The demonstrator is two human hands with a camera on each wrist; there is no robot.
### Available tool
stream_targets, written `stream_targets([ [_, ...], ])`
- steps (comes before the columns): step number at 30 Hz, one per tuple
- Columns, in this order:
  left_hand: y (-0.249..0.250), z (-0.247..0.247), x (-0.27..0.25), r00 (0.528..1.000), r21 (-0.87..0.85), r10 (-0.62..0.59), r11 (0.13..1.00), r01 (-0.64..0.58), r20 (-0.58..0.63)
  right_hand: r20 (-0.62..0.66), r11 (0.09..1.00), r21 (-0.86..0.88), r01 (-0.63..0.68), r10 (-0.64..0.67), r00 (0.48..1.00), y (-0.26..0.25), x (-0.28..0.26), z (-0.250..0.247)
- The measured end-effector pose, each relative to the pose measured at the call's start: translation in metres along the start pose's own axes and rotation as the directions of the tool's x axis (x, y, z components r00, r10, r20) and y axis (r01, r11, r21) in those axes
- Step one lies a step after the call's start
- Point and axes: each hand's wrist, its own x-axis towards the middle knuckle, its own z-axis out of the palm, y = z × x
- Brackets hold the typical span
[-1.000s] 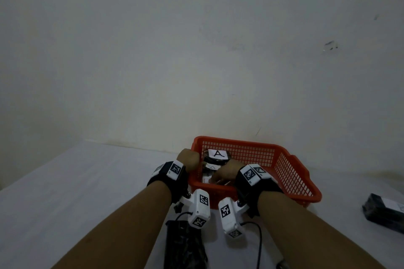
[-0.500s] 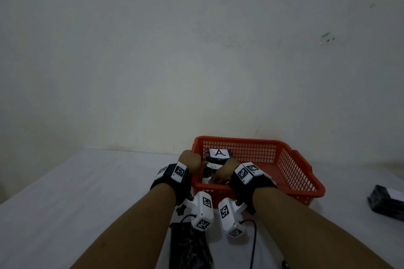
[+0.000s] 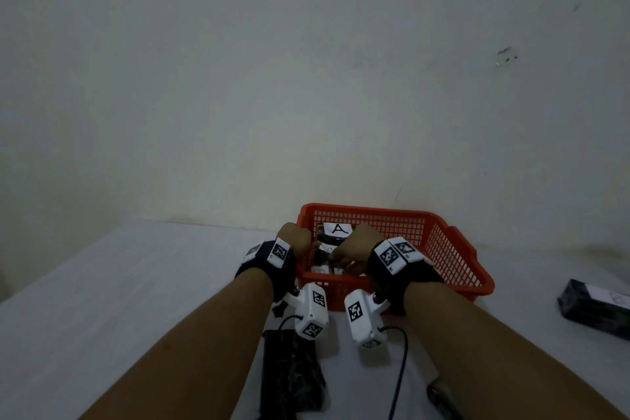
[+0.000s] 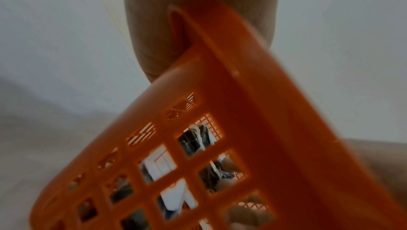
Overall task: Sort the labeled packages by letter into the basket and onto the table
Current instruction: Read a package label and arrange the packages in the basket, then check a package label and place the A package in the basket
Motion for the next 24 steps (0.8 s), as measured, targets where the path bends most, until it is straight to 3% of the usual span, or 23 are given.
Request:
stream_targets([
  [3, 0.002, -0.003, -0.004, 0.998, 0.092, 0.033, 0.995, -0.037, 0.044, -0.119, 0.998, 0.006, 0.062, -0.061, 0.991, -0.003, -0.019, -0.010],
  [7, 0.000, -0.007, -0.002, 0.999, 0.071, 0.029, 0.997, -0.026, -0.044, -0.259, 0.976, -0.015, 0.218, -0.215, 0.942, -0.008, -0.062, -0.024],
  [11, 0.003, -0.032, -0.024, 0.980, 0.102, 0.136, 0.987, -0.122, -0.145, -0.237, 0.956, 0.045, 0.289, -0.270, 0.933, -0.006, -0.110, -0.026],
  [14, 0.001, -0.053, -0.054, 0.947, 0.125, 0.266, 0.961, -0.247, -0.179, -0.135, 0.951, 0.032, 0.308, -0.302, 0.944, -0.009, -0.152, -0.019],
  [16, -0.007, -0.064, -0.081, 0.948, 0.185, 0.301, 0.942, -0.279, -0.106, -0.042, 0.960, 0.018, 0.280, -0.279, 0.959, -0.009, -0.173, -0.010],
  [19, -0.019, -0.075, -0.122, 0.969, 0.393, 0.235, 0.887, -0.244, 0.071, 0.096, 0.961, -0.028, 0.273, -0.270, 0.958, -0.004, -0.192, 0.009],
  [24, -0.036, -0.078, -0.165, 0.956, 0.678, 0.085, 0.688, -0.259, 0.280, 0.169, 0.968, -0.152, 0.200, -0.174, 0.970, 0.001, -0.200, 0.037],
])
